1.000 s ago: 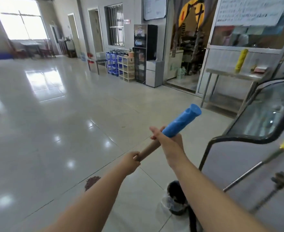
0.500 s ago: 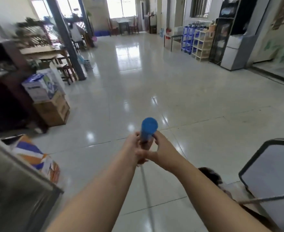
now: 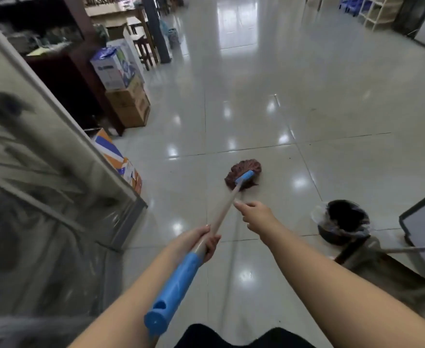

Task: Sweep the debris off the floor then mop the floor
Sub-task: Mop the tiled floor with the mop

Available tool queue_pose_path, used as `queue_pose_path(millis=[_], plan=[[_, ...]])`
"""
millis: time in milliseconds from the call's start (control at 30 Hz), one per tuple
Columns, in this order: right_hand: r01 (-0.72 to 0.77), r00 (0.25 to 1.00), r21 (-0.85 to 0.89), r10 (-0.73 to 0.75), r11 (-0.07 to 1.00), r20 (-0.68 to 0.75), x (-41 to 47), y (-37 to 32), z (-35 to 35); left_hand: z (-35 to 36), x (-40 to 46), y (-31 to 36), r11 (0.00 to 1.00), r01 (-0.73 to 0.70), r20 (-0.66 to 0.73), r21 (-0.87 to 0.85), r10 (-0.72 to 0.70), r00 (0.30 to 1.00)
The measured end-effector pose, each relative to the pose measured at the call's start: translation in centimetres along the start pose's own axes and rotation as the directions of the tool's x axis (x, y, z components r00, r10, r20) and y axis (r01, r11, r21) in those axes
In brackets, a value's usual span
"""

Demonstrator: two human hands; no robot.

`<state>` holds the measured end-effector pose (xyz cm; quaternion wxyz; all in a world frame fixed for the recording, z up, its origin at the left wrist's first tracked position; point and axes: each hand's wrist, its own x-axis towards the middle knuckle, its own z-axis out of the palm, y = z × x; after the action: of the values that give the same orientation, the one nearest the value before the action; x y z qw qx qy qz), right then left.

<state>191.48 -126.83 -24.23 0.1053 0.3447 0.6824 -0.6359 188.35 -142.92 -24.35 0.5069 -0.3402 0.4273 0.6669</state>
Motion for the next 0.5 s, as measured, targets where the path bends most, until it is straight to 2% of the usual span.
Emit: queue_pose_path(millis=[100,233,400,500], plan=[[-0.21,0.975,0.045,0.206,0.977,0.078,-0.4,2.8,5.3,-5.8,-3.1,-1.7,0.969,0.04,-0.147,0.243,-0.004,0.989],[-0.456,0.881,0.093,0.434,0.885,0.191,-1.9,6.5,12.3,-12.5,-7.4,-3.4,0.76,0.154,-0.327,0.632,0.08,0.942],[-0.697,0.708,0.256,0.587,0.67,0.392,-4.4,10.8,20.9,-18.1,-11.4,-3.6,0.455,0.408,-0.476,0.791,0.039,0.879],[-0.751,0.65,0.272,0.605,0.601,0.459,-5.6,11.8,25.1,-19.8,-11.9,-3.6,0.371,0.469,-0.546,0.801,0.135,0.827]])
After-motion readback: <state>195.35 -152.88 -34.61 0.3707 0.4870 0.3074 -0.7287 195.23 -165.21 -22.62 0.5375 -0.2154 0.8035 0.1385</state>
